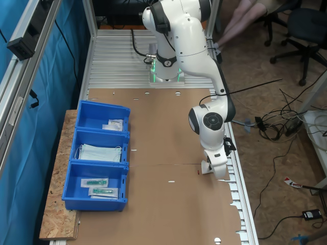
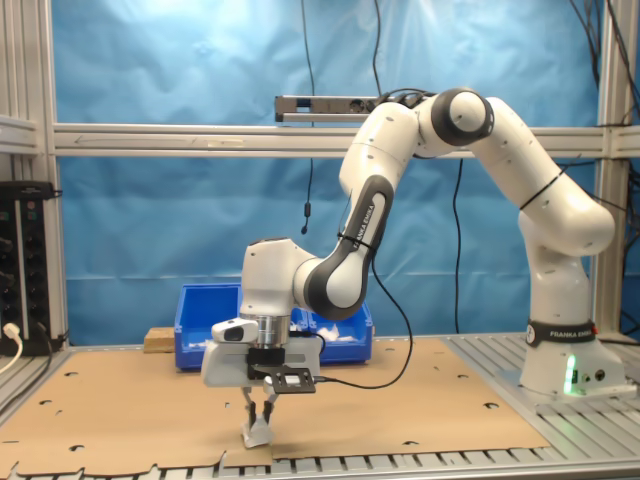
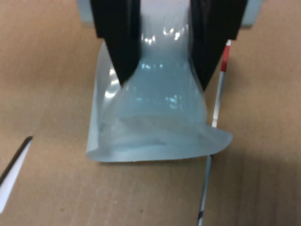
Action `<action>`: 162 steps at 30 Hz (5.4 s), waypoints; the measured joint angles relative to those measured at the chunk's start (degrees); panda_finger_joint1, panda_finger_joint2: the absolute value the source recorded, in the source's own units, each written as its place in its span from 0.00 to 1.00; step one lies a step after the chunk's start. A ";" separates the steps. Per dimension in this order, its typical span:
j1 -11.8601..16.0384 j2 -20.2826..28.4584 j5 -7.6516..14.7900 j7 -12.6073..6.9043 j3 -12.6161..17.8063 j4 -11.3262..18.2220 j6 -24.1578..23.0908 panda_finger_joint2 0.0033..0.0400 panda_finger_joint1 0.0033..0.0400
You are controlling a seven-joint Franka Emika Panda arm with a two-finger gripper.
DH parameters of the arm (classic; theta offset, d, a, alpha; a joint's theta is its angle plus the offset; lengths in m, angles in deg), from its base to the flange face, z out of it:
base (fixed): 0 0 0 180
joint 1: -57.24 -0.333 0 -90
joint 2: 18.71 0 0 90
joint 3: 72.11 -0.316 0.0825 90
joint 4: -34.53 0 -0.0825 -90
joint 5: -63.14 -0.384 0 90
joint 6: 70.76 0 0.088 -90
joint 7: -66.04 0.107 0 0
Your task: Pick and place sorting task of medical equipment.
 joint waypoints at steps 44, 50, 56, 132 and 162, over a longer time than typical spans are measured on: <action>12.27 28.97 0.00 0.00 13.88 11.98 18.34 0.10 0.10; 16.46 33.31 0.00 0.00 16.62 12.63 24.30 0.10 0.10; 19.48 36.16 0.00 0.00 19.10 12.70 28.82 0.10 0.10; 21.82 36.34 -1.48 0.00 22.89 13.09 38.83 0.11 0.11; 21.81 35.98 -1.50 0.00 22.89 12.58 39.25 0.11 0.11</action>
